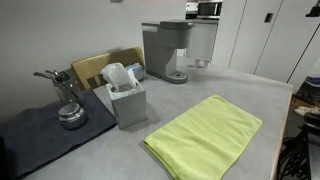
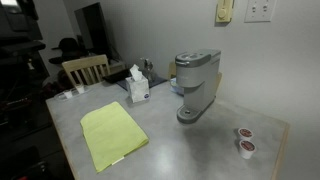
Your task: Fold the yellow towel on the table
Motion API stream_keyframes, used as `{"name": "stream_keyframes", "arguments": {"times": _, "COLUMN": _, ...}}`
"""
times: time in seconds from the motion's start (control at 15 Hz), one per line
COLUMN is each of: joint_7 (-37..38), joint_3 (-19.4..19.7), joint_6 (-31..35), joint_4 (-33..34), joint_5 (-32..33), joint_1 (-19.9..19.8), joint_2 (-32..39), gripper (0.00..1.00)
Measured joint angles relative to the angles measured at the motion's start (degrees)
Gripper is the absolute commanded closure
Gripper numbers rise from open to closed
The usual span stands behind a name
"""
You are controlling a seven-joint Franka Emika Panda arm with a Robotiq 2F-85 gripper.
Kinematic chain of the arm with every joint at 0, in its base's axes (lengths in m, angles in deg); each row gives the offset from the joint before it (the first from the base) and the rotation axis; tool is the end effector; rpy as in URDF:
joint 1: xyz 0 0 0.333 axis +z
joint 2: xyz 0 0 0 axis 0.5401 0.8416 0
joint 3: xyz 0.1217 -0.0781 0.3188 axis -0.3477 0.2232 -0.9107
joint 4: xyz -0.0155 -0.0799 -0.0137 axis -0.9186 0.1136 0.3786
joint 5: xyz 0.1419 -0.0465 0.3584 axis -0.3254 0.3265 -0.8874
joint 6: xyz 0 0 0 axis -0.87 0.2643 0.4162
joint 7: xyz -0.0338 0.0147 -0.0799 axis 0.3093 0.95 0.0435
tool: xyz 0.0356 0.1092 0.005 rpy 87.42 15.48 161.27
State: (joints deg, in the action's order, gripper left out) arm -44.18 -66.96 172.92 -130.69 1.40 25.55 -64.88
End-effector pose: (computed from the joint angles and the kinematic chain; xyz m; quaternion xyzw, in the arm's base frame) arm 0.2981 -0.0543 0.5740 0.9898 -0.1002 -0.0327 0.0961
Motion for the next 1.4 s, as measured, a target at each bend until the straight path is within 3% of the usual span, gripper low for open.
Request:
{"name": "stream_keyframes", "arguments": {"times": 0.73, "joint_7": 0.00, "joint_3": 0.30, "joint_6": 1.01, "joint_4": -0.40, "joint_5": 0.00, "joint_1": 0.29, "joint_2": 1.07, "gripper": 0.00}}
{"name": "stream_keyframes", "arguments": {"times": 1.4, "joint_7": -0.97, "joint_3": 2.04, "joint_6": 9.53, "joint_4": -3.43, "joint_5": -0.27, "joint_1": 1.03, "joint_2": 14.57, "gripper": 0.00}}
